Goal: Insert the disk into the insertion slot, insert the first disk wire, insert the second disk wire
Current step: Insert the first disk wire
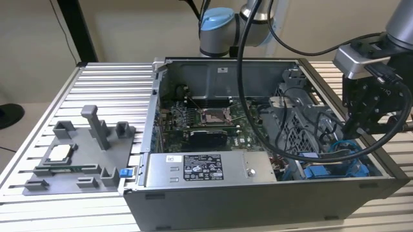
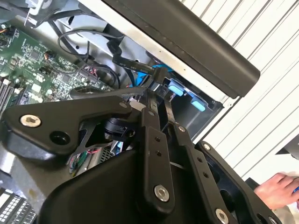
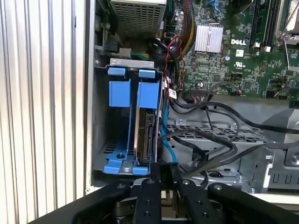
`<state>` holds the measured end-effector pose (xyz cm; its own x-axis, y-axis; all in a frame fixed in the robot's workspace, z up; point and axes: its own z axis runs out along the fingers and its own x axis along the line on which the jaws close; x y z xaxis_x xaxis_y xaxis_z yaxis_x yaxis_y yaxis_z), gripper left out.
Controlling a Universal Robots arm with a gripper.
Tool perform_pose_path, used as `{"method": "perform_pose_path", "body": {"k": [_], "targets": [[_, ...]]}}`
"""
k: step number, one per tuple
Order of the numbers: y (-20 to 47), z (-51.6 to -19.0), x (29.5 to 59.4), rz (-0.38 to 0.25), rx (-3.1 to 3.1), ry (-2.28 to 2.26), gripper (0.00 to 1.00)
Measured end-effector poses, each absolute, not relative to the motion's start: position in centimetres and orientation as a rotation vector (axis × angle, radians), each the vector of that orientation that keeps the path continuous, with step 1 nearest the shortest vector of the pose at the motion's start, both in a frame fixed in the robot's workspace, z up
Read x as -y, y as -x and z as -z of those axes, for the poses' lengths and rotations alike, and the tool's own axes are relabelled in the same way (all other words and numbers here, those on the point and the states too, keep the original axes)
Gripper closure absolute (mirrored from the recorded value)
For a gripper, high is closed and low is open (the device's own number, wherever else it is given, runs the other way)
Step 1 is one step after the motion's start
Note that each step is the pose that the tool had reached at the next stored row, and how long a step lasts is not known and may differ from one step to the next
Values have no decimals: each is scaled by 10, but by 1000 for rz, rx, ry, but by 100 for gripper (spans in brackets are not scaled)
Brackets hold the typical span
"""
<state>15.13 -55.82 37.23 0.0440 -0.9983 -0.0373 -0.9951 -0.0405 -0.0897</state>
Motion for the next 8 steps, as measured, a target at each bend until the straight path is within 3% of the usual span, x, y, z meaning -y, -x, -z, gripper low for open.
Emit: {"method": "perform_pose_path", "body": {"k": [8], "targets": [[-152, -370, 565, -13, -2152, 2222, 100]]}}
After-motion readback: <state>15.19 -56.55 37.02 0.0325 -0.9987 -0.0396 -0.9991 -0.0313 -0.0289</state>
